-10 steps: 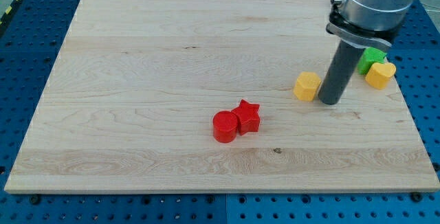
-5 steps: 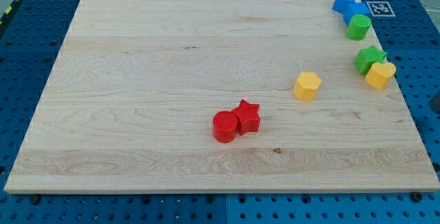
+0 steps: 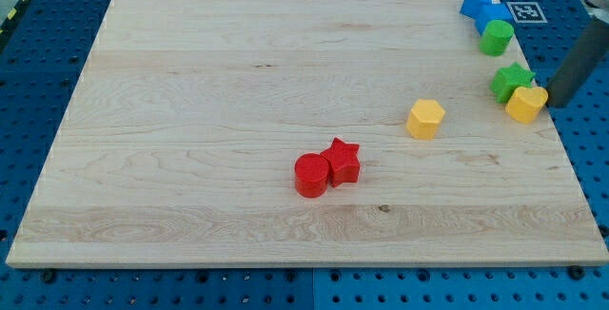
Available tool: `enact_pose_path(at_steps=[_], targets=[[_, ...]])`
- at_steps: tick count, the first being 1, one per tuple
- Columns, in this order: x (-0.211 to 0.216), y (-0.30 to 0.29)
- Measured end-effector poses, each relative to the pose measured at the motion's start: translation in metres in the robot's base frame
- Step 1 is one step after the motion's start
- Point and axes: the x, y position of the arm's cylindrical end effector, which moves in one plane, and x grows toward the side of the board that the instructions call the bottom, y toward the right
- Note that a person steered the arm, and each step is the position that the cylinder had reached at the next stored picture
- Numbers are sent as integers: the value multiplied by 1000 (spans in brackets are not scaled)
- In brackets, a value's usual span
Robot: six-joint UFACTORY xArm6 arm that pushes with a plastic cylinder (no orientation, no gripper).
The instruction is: Push the yellow heart towards the yellow hexagon
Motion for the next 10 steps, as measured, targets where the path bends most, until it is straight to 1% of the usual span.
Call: enact_pose_path(at_steps=[3,6,7,8,10], targets=[[0,-51],[10,-76],[17,-49],[26,-42],[28,-92]])
